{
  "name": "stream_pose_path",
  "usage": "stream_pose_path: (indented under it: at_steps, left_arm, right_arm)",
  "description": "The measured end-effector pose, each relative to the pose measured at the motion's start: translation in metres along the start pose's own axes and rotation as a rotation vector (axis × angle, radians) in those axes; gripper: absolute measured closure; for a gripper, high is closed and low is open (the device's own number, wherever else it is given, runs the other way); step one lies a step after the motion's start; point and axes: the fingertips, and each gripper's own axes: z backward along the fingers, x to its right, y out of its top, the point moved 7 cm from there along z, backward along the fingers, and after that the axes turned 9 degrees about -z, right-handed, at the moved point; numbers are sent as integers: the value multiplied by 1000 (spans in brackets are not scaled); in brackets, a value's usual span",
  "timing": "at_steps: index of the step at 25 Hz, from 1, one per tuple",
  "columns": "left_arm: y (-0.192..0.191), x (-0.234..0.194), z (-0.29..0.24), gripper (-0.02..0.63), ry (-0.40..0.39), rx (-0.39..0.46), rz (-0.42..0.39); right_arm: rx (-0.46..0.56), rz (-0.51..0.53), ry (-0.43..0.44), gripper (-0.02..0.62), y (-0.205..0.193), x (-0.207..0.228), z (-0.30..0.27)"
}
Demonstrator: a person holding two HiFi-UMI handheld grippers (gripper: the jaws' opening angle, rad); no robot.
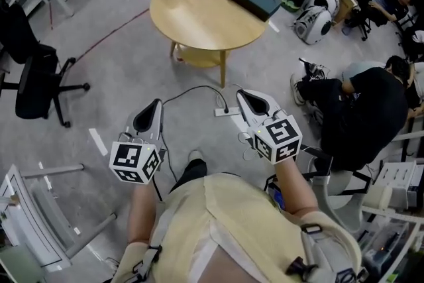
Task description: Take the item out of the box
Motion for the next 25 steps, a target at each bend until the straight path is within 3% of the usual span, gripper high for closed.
stream_pose_path:
  at_steps: [10,13,25]
  left_arm:
    - [-1,-51,-32,604,-38,-35,-18]
    - [0,-55,-50,604,-56,-36,-3]
    - [13,-94,-148,604,-45,-67,7]
  right_arm:
    - [-11,7,32,590,22,-7,-58]
    - [-23,14,40,542,28,2,-72]
    - [-41,67,106,462,72,66,-161]
